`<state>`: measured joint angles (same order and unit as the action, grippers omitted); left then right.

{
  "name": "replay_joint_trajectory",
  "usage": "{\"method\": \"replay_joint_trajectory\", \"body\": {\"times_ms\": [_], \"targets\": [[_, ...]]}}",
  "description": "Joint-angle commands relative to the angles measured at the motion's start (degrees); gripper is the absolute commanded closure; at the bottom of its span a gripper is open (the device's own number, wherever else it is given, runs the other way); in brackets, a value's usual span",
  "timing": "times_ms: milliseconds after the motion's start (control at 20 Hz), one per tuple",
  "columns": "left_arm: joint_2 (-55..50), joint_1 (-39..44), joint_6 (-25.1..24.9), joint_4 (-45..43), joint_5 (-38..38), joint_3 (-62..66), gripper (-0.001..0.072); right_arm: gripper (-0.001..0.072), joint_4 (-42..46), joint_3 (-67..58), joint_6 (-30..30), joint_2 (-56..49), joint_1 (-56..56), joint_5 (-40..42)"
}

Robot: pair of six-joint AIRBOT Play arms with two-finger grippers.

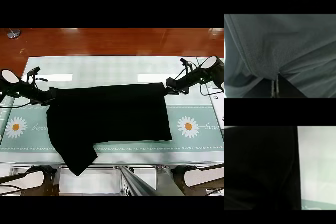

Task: Fold the shirts.

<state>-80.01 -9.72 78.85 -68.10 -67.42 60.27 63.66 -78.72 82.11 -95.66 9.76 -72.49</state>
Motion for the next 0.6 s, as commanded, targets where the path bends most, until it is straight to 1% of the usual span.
{"method": "replay_joint_trajectory", "body": {"times_ms": [0, 150, 200, 250, 300, 350, 400, 500, 550], "targets": [[-0.5, -0.5, -0.4, -0.4, -1.0, -1.0, 0.0690, 0.0677, 0.1, 1.9, -0.1, 0.0, 0.0, 0.4], [-1.4, -0.5, -0.2, 0.2, -2.3, -1.0, 0.0690, 0.0677, -1.8, 1.9, 0.0, 0.0, 0.0, 0.2], [-1.5, -0.5, -0.2, 0.2, -2.8, -1.0, 0.0690, 0.0647, -2.3, 1.9, 0.0, 0.0, 0.0, 0.0], [-1.5, -0.5, 0.7, 0.2, -3.8, -0.9, 0.0649, 0.0320, -2.3, 1.9, 0.9, 0.0, 0.0, -0.8], [-1.5, -0.5, 1.4, 0.2, -5.4, -0.9, 0.0313, 0.0089, -2.3, 1.9, 1.5, 0.0, 0.0, -2.1], [-1.4, -0.5, 1.3, 0.0, -7.8, -0.7, 0.0017, 0.0088, -1.9, 1.9, 1.6, 0.2, 0.0, -3.6], [-1.3, -0.7, 1.3, -1.0, -9.6, -0.5, 0.0007, 0.0088, -0.9, 1.9, 2.2, 0.7, 0.4, -4.9], [1.0, -1.8, 6.3, -3.1, -10.2, -0.5, 0.0009, 0.0089, 1.1, 1.9, 3.9, 3.3, 1.6, -8.0], [3.2, -2.7, 6.6, -2.8, -10.2, -0.6, 0.0009, 0.0089, 0.7, 2.3, 4.4, 5.4, 2.5, -10.4]]}}
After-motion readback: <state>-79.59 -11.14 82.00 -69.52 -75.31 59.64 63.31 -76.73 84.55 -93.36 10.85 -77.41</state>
